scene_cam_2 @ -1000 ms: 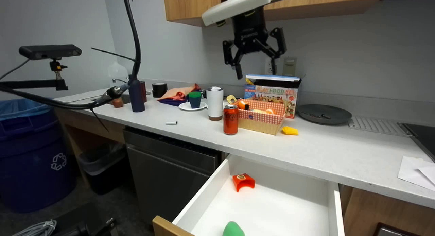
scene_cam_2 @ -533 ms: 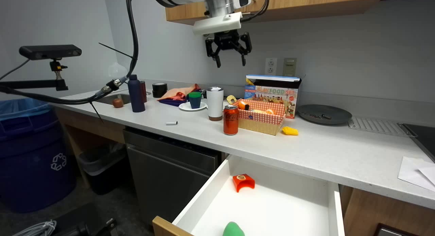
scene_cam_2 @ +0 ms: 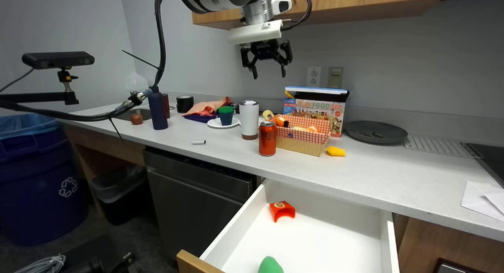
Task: Remove the banana plushie from the box, put it in the open drawer, and then close the drawer
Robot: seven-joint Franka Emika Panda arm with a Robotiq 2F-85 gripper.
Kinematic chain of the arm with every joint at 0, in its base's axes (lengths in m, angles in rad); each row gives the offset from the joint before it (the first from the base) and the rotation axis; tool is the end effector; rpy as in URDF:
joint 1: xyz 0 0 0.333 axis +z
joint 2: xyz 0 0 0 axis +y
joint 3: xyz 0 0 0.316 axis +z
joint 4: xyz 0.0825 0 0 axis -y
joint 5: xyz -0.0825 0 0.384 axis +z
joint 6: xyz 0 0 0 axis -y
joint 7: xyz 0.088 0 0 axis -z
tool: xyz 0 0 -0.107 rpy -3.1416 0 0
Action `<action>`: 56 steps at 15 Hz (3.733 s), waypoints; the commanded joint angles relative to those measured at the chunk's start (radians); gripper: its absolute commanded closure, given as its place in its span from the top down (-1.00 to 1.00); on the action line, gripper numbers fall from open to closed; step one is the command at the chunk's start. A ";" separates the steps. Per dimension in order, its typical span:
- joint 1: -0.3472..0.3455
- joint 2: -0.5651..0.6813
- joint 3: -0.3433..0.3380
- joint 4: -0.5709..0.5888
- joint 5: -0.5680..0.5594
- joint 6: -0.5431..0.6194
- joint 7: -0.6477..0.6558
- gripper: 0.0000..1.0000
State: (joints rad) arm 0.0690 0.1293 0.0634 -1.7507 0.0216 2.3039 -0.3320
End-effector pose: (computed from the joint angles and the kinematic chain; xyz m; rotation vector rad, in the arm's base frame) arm 0.6322 0.0826 0.5363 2.9785 0.6835 0.6588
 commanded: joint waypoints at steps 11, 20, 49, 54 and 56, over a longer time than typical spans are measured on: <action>0.001 0.467 0.015 0.328 -0.048 0.260 0.036 1.00; -0.008 0.767 -0.009 0.661 -0.084 0.176 0.060 1.00; -0.050 0.815 0.068 0.950 -0.011 0.018 0.025 -1.00; -0.063 0.644 0.030 0.811 -0.043 0.018 0.040 -1.00; -0.083 0.559 0.018 0.711 -0.042 0.035 0.042 -1.00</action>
State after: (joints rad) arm 0.0144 0.8435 0.0955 -0.8424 -0.0125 2.3064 -0.2857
